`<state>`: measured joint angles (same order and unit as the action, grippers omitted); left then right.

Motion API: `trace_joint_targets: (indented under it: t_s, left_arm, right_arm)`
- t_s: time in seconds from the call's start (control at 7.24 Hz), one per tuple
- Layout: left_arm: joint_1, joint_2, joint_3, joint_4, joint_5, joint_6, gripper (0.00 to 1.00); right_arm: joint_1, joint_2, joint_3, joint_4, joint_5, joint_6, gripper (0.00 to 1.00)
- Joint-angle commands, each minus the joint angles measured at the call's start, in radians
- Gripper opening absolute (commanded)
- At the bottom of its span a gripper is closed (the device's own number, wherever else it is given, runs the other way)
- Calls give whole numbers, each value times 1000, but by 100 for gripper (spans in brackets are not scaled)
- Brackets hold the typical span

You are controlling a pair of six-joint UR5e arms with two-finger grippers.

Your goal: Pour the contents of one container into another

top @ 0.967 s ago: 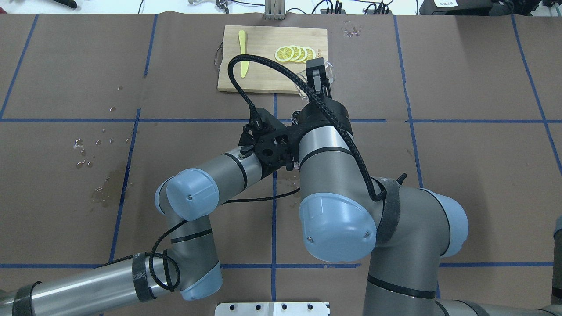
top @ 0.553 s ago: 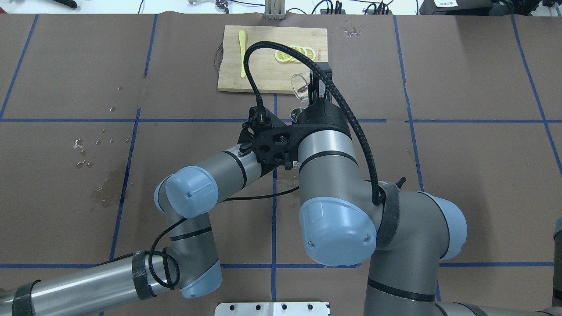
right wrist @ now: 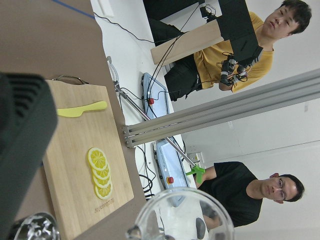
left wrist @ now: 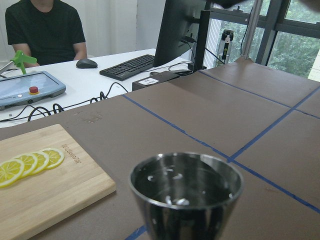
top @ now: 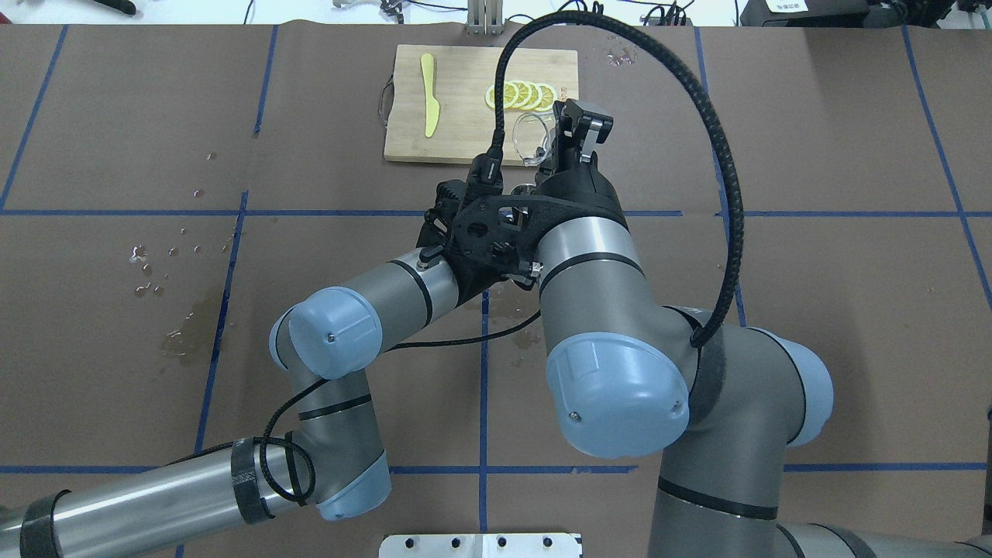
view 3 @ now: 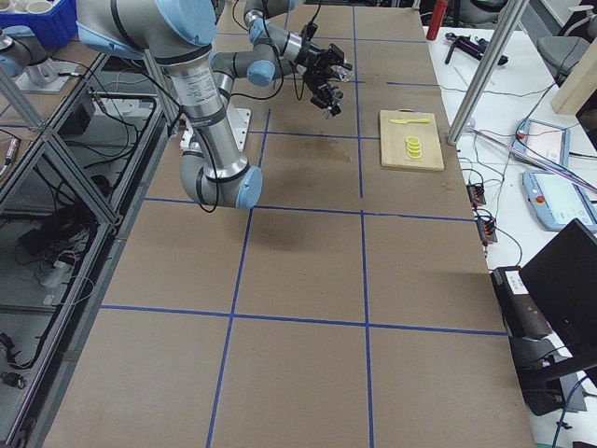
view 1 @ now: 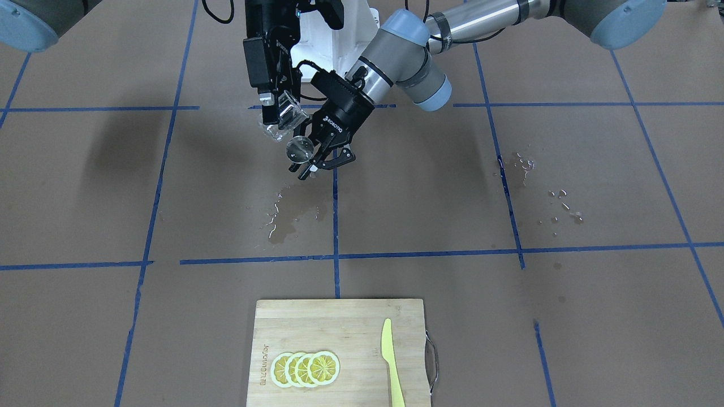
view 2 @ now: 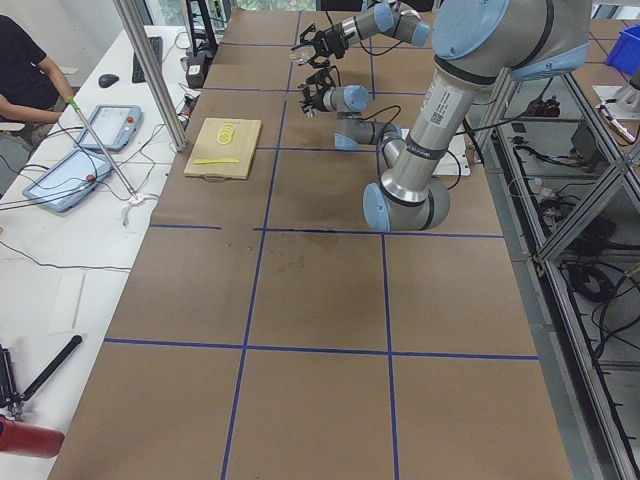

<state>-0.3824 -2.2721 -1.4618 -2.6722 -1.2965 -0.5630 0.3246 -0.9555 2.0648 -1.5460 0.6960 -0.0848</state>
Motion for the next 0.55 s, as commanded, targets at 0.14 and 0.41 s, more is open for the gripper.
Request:
trace_joint_targets:
  t_s: [0.14,0.41]
  left_arm:
    - [-6,0,-5,-2,5,-2,0]
    - [-13,6,-9,-9,9,-49,0]
  right_arm:
    - [83,-35,50,23,100,208,0]
    - [144,-66,75,23,189,371,0]
